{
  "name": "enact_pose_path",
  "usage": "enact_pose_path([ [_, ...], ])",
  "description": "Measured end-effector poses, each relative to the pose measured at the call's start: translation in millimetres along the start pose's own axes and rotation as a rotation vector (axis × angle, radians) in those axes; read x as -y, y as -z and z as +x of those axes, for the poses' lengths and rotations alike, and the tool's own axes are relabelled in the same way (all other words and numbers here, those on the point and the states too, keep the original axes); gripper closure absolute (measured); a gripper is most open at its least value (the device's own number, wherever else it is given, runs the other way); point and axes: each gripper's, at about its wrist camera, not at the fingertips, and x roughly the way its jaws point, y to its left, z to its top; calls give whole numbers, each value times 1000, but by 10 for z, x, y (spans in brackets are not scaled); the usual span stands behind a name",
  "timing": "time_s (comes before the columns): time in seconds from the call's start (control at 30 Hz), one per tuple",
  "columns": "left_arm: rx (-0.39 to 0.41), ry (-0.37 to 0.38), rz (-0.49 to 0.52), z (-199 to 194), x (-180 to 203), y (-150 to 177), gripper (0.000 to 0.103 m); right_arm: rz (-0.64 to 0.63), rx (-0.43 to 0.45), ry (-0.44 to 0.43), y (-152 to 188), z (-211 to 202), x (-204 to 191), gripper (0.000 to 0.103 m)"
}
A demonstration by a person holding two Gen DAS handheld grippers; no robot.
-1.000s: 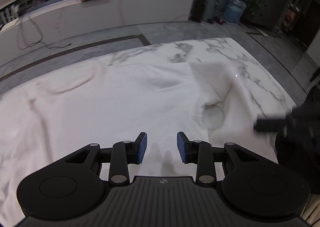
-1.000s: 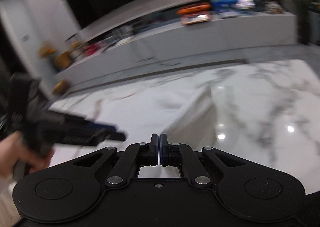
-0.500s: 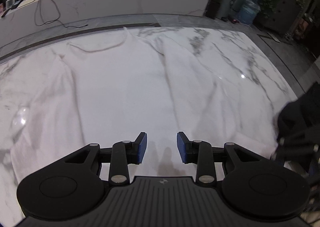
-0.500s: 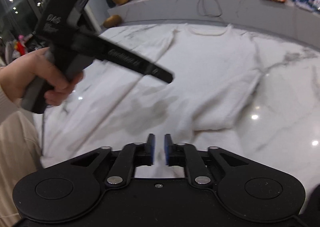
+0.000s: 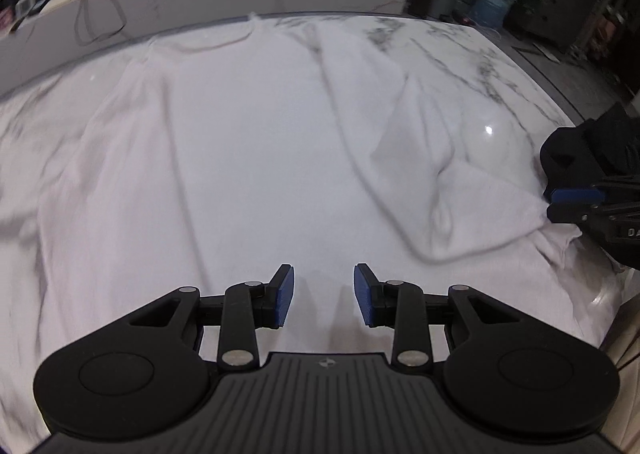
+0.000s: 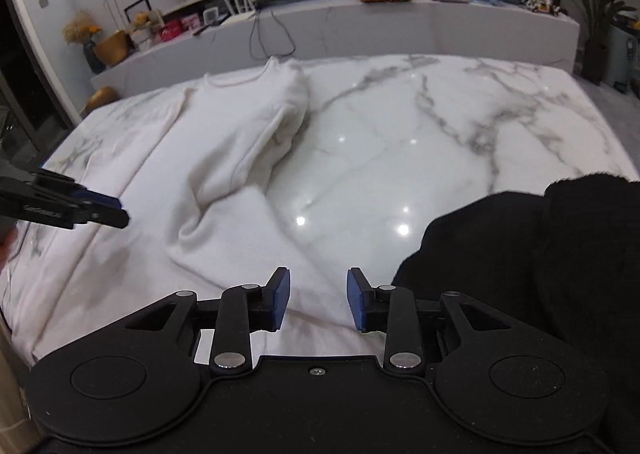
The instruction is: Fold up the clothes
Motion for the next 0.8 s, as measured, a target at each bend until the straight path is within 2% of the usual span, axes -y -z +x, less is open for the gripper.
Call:
enact_pose_path([
  [0.17,10,3,-65,-130,-58,260,72,17,-43,-14,64,161,-54,71],
  [0.2,13,1,-68,-152,-64,289,72,19,-45,-15,61,163,-58,78],
  [0.23,15,0,-68,-176,-69,318,72,26,-43,-11,54,169,-60,99],
  [0.4,16,-43,-50,-294,-75,446,72,22,16,7,19,-18,-185,100],
  [0.6,20,-37,-75,-365,-138,579,72,-86,98,-71,61,-465,-755,100],
  [0.7,30,-14,-89,-394,-118,649,72,-159,91,-144,130,-559,-1135,100],
  [0.8,38,9,-87,-420,-60,687,72,-222,40,-196,261,-478,-1485,100],
])
